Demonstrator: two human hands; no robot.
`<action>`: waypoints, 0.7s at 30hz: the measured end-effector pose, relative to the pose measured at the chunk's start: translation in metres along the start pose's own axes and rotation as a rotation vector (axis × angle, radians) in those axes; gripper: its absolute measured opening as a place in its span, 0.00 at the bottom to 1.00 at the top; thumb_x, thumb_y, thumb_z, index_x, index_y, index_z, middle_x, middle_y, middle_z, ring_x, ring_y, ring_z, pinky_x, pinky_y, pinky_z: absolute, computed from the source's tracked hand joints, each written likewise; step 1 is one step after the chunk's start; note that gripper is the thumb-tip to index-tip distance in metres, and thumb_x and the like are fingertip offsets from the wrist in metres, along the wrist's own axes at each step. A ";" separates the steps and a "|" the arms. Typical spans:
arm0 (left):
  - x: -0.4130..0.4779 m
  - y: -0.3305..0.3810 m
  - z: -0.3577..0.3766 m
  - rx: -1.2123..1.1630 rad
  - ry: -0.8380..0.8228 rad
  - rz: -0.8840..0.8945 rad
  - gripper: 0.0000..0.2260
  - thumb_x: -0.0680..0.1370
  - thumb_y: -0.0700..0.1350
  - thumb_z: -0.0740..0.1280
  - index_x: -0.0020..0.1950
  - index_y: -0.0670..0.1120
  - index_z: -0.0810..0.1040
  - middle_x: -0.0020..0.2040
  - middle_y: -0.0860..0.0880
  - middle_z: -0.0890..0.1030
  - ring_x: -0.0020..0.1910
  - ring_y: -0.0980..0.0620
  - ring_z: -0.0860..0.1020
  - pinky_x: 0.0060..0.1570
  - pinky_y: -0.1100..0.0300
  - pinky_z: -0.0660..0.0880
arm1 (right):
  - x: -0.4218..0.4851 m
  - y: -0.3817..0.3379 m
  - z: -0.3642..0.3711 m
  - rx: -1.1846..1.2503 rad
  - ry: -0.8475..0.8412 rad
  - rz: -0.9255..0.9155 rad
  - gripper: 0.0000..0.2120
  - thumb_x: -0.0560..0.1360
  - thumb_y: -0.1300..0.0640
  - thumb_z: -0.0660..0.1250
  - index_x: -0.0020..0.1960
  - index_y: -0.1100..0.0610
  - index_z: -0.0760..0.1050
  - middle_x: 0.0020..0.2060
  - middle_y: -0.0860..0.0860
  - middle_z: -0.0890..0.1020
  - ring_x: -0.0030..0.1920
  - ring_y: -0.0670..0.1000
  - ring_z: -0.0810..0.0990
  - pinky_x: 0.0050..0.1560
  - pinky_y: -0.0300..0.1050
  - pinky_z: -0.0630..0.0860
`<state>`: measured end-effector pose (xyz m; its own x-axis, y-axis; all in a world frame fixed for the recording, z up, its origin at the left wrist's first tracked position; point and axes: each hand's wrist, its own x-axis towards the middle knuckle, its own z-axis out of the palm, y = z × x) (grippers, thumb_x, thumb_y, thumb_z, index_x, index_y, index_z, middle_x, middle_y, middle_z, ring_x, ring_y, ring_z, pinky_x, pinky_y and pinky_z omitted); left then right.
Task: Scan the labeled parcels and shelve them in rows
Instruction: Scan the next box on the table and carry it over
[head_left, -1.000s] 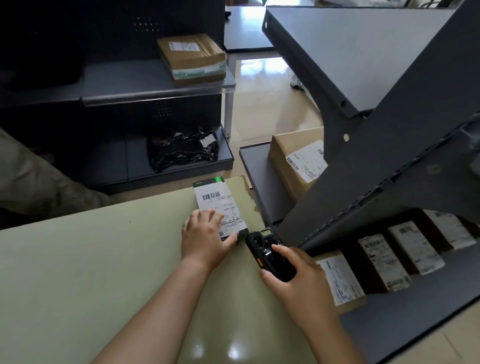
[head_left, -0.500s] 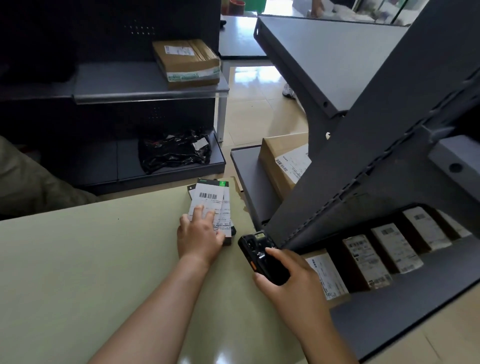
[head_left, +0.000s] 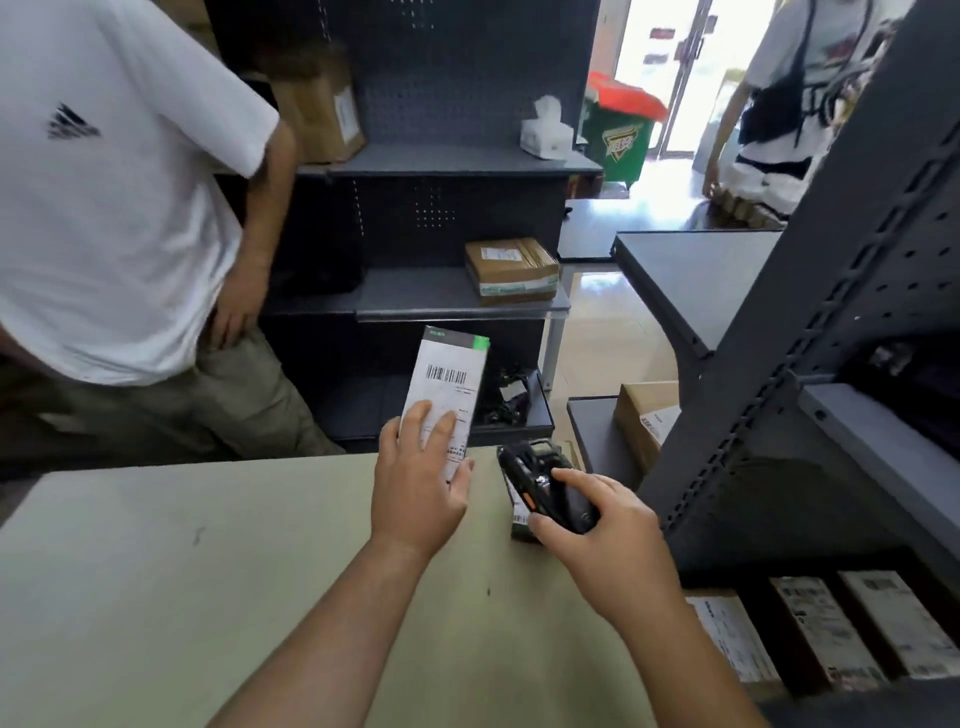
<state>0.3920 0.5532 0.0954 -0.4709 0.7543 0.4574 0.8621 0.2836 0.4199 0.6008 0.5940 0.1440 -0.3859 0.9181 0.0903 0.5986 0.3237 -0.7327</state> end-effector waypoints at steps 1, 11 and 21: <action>0.001 -0.002 -0.016 0.013 0.022 -0.003 0.24 0.73 0.53 0.66 0.68 0.47 0.75 0.70 0.45 0.68 0.64 0.40 0.67 0.66 0.46 0.70 | 0.000 -0.013 -0.004 0.010 -0.005 -0.019 0.22 0.66 0.43 0.75 0.60 0.39 0.78 0.54 0.38 0.78 0.53 0.41 0.77 0.53 0.40 0.76; 0.000 -0.041 -0.103 0.102 0.155 -0.022 0.24 0.71 0.49 0.74 0.66 0.45 0.76 0.69 0.44 0.69 0.62 0.39 0.68 0.57 0.43 0.76 | -0.020 -0.124 -0.022 -0.044 -0.067 -0.126 0.24 0.67 0.42 0.74 0.63 0.38 0.76 0.56 0.42 0.76 0.55 0.45 0.75 0.55 0.43 0.76; 0.004 -0.079 -0.115 0.110 0.235 -0.029 0.24 0.72 0.49 0.74 0.66 0.44 0.76 0.69 0.43 0.69 0.63 0.38 0.68 0.56 0.42 0.76 | -0.023 -0.160 -0.006 -0.197 -0.151 -0.151 0.26 0.64 0.38 0.71 0.62 0.34 0.75 0.54 0.40 0.79 0.45 0.45 0.79 0.42 0.39 0.73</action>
<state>0.3000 0.4657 0.1542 -0.5156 0.5904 0.6210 0.8565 0.3758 0.3538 0.5180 0.5219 0.2631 -0.5725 0.8164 0.0758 0.6457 0.5059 -0.5719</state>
